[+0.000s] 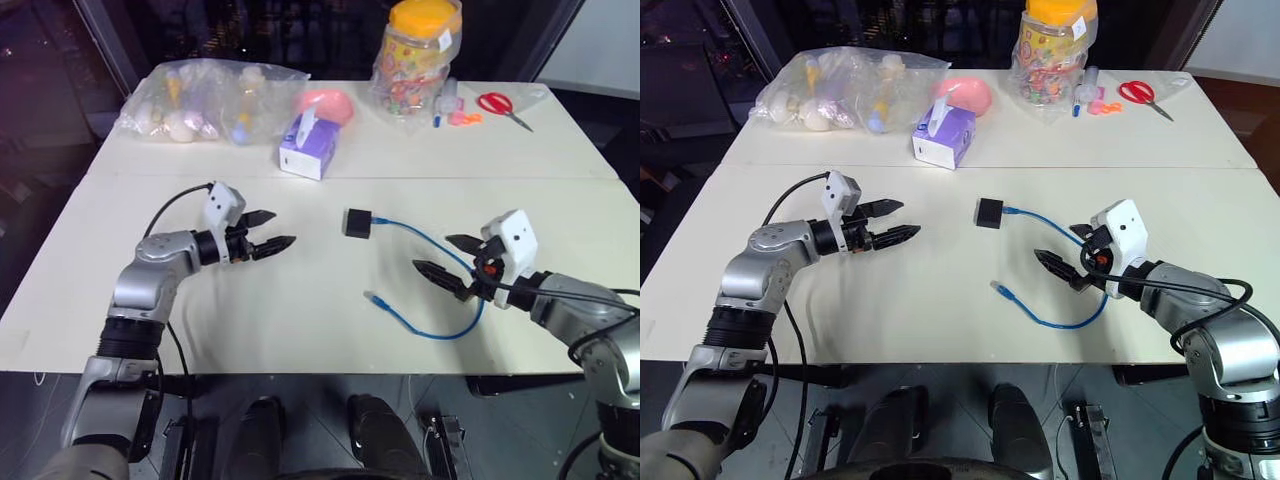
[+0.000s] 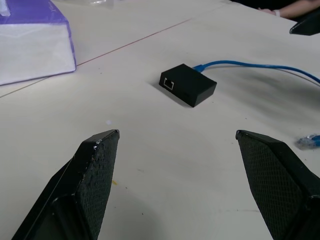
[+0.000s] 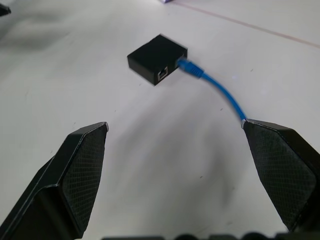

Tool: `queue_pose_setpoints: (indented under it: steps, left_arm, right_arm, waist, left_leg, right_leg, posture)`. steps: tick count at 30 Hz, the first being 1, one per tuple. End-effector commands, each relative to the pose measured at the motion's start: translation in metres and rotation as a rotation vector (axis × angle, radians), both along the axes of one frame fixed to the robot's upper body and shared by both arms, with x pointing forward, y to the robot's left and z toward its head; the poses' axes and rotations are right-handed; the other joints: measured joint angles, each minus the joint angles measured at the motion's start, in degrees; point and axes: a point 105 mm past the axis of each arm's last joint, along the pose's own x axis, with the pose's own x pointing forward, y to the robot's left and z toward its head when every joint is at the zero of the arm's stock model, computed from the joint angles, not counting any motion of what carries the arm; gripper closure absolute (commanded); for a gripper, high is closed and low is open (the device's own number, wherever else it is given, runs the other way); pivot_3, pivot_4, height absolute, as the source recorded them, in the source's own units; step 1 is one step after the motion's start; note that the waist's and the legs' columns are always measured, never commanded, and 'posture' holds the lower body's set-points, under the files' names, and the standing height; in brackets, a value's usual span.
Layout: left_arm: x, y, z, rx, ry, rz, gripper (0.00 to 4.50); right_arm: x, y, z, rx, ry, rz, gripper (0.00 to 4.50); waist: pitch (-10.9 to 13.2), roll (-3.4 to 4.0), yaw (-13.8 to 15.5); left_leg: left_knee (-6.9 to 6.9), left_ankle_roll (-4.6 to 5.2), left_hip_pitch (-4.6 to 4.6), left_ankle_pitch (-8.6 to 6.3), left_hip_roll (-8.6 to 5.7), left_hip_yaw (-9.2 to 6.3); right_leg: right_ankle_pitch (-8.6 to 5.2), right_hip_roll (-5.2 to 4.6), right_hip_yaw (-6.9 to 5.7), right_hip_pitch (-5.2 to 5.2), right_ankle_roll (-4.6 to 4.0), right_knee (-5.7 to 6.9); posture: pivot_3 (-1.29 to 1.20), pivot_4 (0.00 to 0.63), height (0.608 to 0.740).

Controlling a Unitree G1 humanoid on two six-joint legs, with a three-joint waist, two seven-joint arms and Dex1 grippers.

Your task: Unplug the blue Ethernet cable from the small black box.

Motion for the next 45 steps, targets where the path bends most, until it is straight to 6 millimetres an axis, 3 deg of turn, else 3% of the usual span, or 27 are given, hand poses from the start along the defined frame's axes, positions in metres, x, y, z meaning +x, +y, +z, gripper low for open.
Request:
queue_pose_setpoints:
  steps: [1,12,20,25,29,36,37,38,43,45]
  left_arm:
    - [0.001,0.006,0.012,-0.020,-0.040,0.024,0.62]
    - [0.006,0.008,0.024,-0.056,-0.052,0.030,0.62]
    - [-0.002,0.007,0.045,-0.006,-0.040,-0.125,0.62]
    - [-0.003,0.009,0.060,0.031,-0.057,-0.161,0.62]
    - [-0.004,0.010,0.057,0.031,-0.058,-0.139,0.62]
    - [-0.017,0.014,0.056,0.022,-0.047,-0.118,0.62]
    - [-0.018,0.016,0.057,0.021,-0.048,-0.110,0.58]
    - [-0.019,0.018,0.057,0.022,-0.047,-0.100,0.58]
    - [-0.022,0.020,0.055,0.020,-0.039,-0.079,0.58]
    - [-0.021,0.020,0.054,0.018,-0.037,-0.077,0.58]
  right_arm:
    - [0.002,-0.001,0.012,0.005,-0.052,-0.007,0.00]
    - [0.009,0.001,0.017,0.004,-0.088,-0.010,0.00]
    - [0.050,0.009,0.008,-0.124,-0.089,0.110,0.00]
    - [0.090,0.023,-0.007,-0.119,-0.040,0.190,0.00]
    - [0.121,0.031,-0.023,-0.146,0.013,0.215,0.00]
    - [0.128,0.047,-0.045,-0.203,0.115,0.307,0.00]
    - [0.128,0.049,-0.049,-0.216,0.127,0.320,0.53]
    - [0.128,0.053,-0.050,-0.231,0.127,0.335,0.76]
    - [0.128,0.066,-0.051,-0.284,0.097,0.392,3.42]
    - [0.127,0.069,-0.052,-0.322,0.070,0.421,4.29]
  waist:
    - [0.00,0.00,0.02]
    - [0.00,0.00,-0.02]
    - [0.00,0.01,-0.45]
    - [0.04,0.01,-1.07]
    - [0.04,0.00,-1.72]
    - [0.05,0.01,-1.90]
    - [0.05,0.01,-2.02]
    - [0.05,0.01,-2.22]
    - [0.04,0.01,-3.25]
    - [0.04,0.01,-3.25]
  left_leg:
    - [0.00,0.00,0.00,0.00,0.00,0.00]
    - [0.01,0.00,0.00,0.00,0.00,0.00]
    - [-0.02,0.00,0.06,0.00,0.00,0.02]
    - [-0.03,0.00,0.03,0.00,0.00,0.02]
    - [-0.01,0.00,0.04,0.01,-0.01,0.03]
    - [-0.16,0.00,0.04,0.00,0.00,-0.03]
    - [-0.15,0.00,0.04,0.00,0.00,-0.02]
    - [-0.13,0.00,0.05,0.00,0.00,-0.02]
    - [-0.11,0.00,0.24,0.00,0.00,-0.04]
    - [-0.06,-0.01,0.25,0.01,0.00,-0.04]
  right_leg:
    - [0.00,0.00,0.00,0.00,0.00,0.00]
    - [0.00,0.00,0.00,0.00,0.01,0.01]
    - [0.01,0.02,0.00,0.00,0.00,0.03]
    - [0.13,0.02,-0.01,-0.01,0.23,0.03]
    - [0.15,0.00,0.00,0.00,0.26,0.05]
    - [0.15,0.00,-0.05,-0.11,0.27,0.18]
    - [0.15,0.00,-0.05,-0.11,0.27,0.18]
    - [0.15,-0.01,-0.04,-0.09,0.27,0.21]
    - [0.15,0.01,-0.04,0.03,0.26,0.37]
    - [0.15,0.01,-0.04,0.03,0.26,0.44]
  posture:
    - [0.00,0.150,0.739]
    - [0.00,0.150,0.739]
    - [0.00,0.150,0.739]
    - [0.00,0.150,0.739]
    - [0.00,0.150,0.739]
    - [0.00,0.150,0.739]
    - [0.00,0.150,0.739]
    - [0.00,0.150,0.739]
    - [0.00,0.150,0.739]
    - [0.00,0.150,0.739]
